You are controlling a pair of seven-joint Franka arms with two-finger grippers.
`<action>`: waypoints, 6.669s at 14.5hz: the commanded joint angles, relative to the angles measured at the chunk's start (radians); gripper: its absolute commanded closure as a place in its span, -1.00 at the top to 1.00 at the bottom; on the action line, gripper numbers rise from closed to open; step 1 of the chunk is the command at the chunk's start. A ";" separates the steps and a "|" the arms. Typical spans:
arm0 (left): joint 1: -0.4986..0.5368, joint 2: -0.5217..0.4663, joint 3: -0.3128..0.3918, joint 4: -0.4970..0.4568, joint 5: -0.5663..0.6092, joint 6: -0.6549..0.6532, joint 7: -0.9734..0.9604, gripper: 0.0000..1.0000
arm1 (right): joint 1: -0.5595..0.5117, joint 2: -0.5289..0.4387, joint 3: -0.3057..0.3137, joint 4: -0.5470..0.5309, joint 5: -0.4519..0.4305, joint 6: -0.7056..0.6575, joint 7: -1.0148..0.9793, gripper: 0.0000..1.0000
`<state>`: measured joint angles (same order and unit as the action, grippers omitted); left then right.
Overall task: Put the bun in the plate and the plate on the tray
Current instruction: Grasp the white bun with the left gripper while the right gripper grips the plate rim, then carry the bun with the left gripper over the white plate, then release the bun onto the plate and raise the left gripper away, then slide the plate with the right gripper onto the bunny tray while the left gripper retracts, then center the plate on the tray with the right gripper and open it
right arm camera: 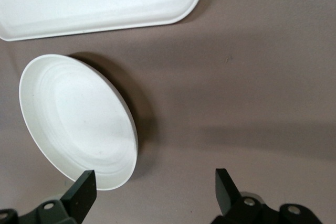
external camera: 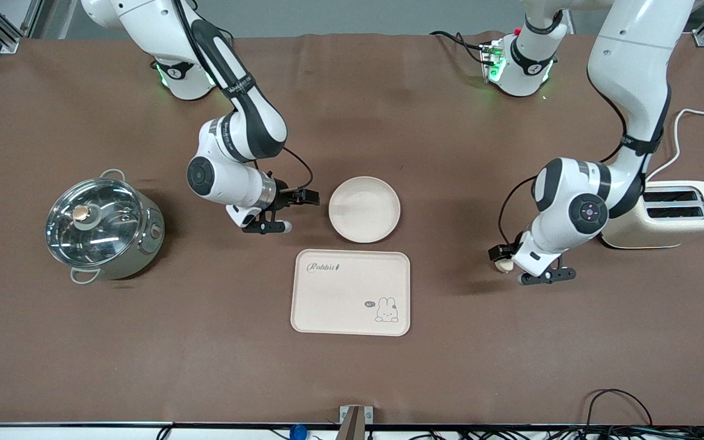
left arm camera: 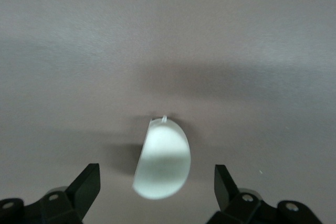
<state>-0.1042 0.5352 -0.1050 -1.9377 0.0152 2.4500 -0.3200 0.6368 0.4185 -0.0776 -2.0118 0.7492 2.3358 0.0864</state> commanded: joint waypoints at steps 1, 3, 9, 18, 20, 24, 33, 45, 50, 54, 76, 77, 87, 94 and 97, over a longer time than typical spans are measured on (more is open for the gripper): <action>0.003 0.029 -0.008 0.009 -0.008 0.024 -0.010 0.59 | 0.059 -0.012 -0.008 -0.004 0.067 0.019 0.009 1.00; -0.002 0.037 -0.008 0.009 -0.011 0.024 -0.010 0.21 | 0.073 0.066 -0.007 0.007 0.140 0.071 -0.008 1.00; 0.004 0.025 -0.083 0.013 -0.018 0.014 -0.135 -0.23 | 0.099 0.094 -0.007 0.010 0.145 0.116 -0.010 1.00; -0.054 0.008 -0.318 0.032 -0.006 0.009 -0.574 -0.21 | 0.115 0.121 -0.005 0.067 0.156 0.132 -0.016 0.93; -0.110 0.011 -0.318 0.040 -0.006 0.009 -0.672 -0.21 | 0.130 0.135 -0.005 0.071 0.168 0.148 -0.016 0.88; -0.216 0.043 -0.318 0.072 -0.006 0.009 -0.826 -0.17 | 0.149 0.147 -0.007 0.076 0.174 0.180 -0.016 0.69; -0.230 0.045 -0.315 0.085 0.000 0.006 -0.872 1.00 | 0.152 0.157 -0.007 0.073 0.171 0.189 -0.054 -0.03; 0.009 -0.187 -0.309 0.479 0.246 -0.603 -0.593 1.00 | 0.150 0.175 -0.007 0.071 0.171 0.201 -0.106 -0.90; 0.151 -0.320 -0.312 0.477 0.232 -0.721 -0.254 1.00 | 0.149 0.160 -0.007 0.070 0.173 0.194 -0.091 -0.91; 0.182 -0.420 -0.309 0.477 0.203 -0.821 -0.110 1.00 | 0.141 0.103 -0.007 0.051 0.174 0.195 -0.090 -0.92; 0.095 -0.586 -0.053 0.410 0.026 -0.922 0.191 1.00 | -0.081 0.397 -0.014 0.514 0.176 0.148 -0.058 -0.99; 0.095 -0.584 -0.053 0.410 0.026 -0.918 0.191 1.00 | -0.077 0.420 -0.014 0.536 0.176 0.151 -0.047 -0.99; 0.092 -0.580 -0.053 0.408 0.026 -0.919 0.191 1.00 | -0.062 0.442 -0.013 0.538 0.144 0.149 -0.050 -0.65; 0.090 -0.575 -0.056 0.410 0.026 -0.919 0.191 1.00 | -0.068 0.413 -0.013 0.524 0.145 0.149 -0.043 1.00; 0.089 -0.574 -0.058 0.411 0.026 -0.919 0.191 1.00 | -0.077 0.381 -0.014 0.525 0.148 0.158 -0.050 1.00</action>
<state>-0.0131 -0.0337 -0.1634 -1.5209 0.0582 1.5197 -0.1405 0.5750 0.8473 -0.0997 -1.4681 0.9156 2.4991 0.0174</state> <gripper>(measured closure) 0.000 0.031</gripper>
